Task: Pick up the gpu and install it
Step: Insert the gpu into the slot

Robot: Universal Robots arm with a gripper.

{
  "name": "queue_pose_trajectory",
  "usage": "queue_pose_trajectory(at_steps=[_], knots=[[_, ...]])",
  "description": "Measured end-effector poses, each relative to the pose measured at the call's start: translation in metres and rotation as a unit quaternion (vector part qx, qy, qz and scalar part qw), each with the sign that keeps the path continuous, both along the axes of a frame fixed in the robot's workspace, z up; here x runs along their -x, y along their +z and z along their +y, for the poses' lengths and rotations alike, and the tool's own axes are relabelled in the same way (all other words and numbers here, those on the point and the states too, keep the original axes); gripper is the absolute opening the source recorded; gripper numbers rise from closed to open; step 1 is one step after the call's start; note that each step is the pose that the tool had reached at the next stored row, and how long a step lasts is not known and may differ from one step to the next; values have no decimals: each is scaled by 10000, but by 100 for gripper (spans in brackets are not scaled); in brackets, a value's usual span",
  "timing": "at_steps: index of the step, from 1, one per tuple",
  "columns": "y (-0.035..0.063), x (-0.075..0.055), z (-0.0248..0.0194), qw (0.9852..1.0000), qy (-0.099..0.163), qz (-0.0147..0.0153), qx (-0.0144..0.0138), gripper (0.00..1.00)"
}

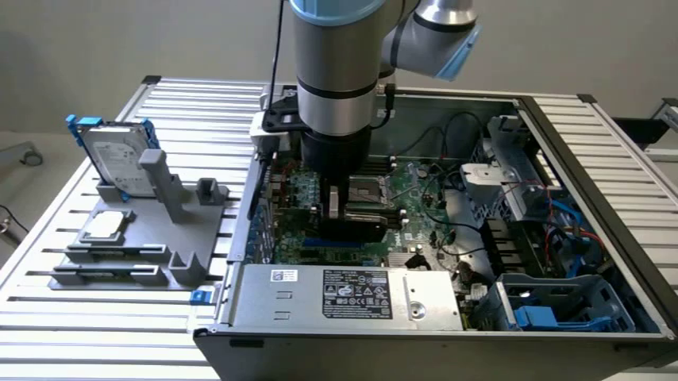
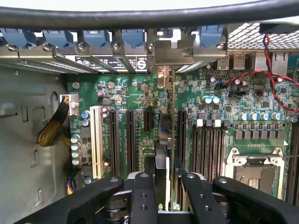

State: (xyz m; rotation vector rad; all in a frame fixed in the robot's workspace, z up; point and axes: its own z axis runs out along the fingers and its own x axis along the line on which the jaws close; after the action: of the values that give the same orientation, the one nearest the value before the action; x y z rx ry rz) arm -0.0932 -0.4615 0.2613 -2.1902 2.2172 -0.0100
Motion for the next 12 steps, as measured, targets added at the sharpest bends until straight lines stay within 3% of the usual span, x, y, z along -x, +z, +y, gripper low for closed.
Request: queue_pose_trajectory(at_steps=[12], knots=[[-4, 0, 0, 10000, 98, 1, -10, 26]])
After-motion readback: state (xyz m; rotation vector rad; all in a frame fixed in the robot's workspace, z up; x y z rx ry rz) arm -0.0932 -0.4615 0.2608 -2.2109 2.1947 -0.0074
